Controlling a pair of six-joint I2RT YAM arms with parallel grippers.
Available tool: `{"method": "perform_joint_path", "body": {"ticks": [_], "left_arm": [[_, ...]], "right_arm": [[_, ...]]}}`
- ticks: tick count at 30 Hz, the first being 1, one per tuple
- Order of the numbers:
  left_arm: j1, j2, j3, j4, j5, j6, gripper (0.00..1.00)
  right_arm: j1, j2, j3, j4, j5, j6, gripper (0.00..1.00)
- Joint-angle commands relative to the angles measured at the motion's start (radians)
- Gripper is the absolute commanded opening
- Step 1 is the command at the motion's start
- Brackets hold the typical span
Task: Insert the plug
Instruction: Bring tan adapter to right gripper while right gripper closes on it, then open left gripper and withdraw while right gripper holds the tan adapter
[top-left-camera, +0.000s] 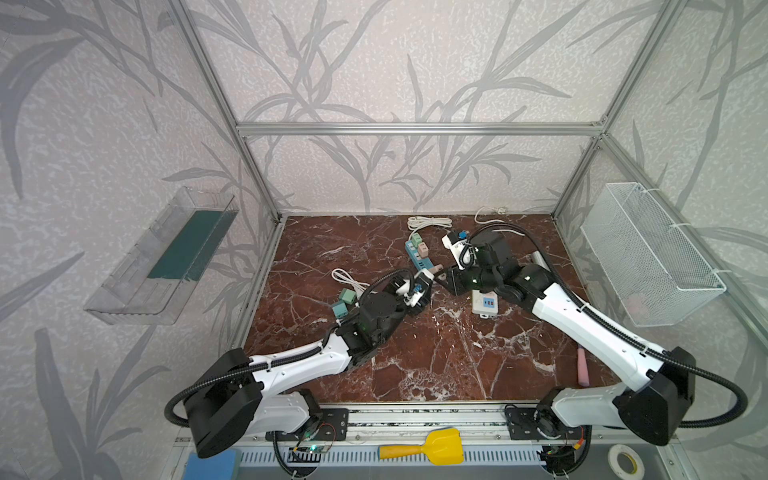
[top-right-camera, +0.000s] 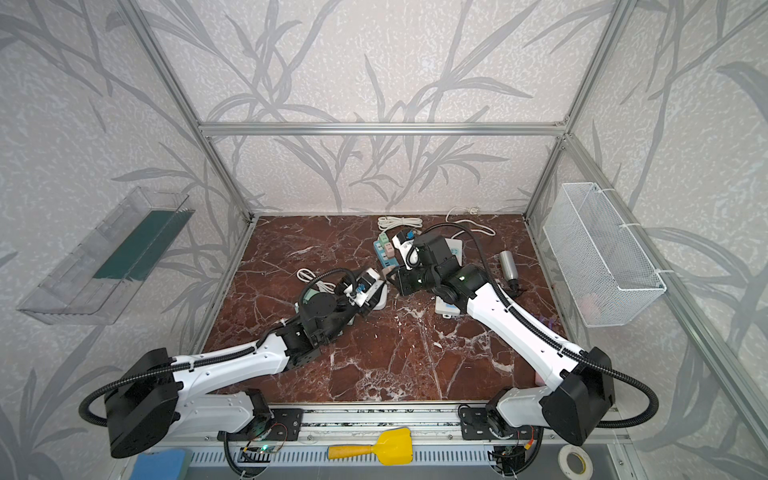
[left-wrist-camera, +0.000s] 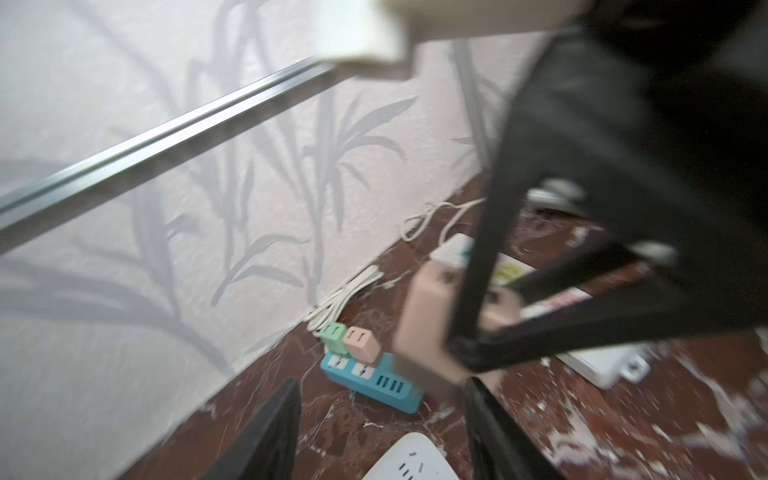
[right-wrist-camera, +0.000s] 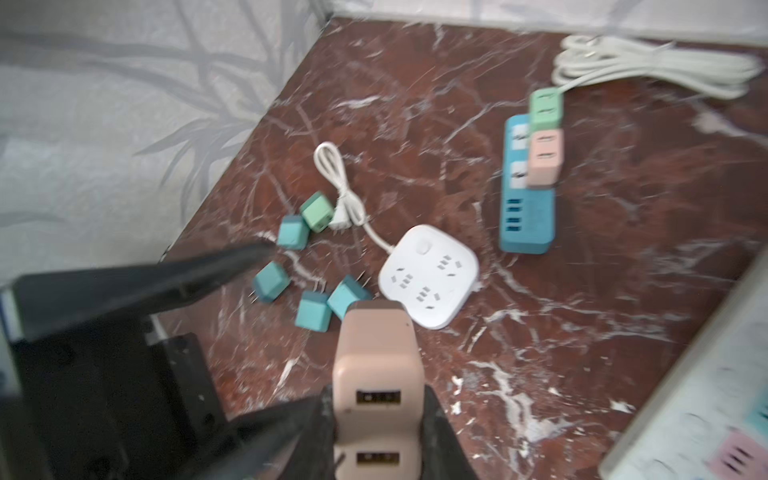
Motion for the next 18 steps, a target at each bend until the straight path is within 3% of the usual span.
{"method": "perform_joint_path", "body": {"ticks": [1, 4, 6, 11, 18], "left_arm": [[0.104, -0.013, 0.197, -0.159, -0.435, -0.356, 0.6], [0.278, -0.014, 0.4, -0.676, -0.309, -0.832, 0.58], [0.379, -0.002, 0.46, -0.85, -0.162, -0.989, 0.58], [0.525, -0.068, 0.319, -0.787, 0.082, -1.155, 0.55], [0.572, -0.165, 0.234, -0.739, 0.033, -1.235, 0.54]], "right_arm": [[0.013, 0.055, 0.051, -0.064, 0.246, 0.044, 0.0], [0.04, 0.14, 0.089, -0.075, 0.353, 0.092, 0.0], [0.053, 0.208, 0.13, -0.087, 0.358, 0.15, 0.0], [0.123, 0.401, 0.279, -0.163, 0.469, 0.193, 0.0], [0.131, 0.584, 0.406, -0.221, 0.446, 0.385, 0.0]]}}
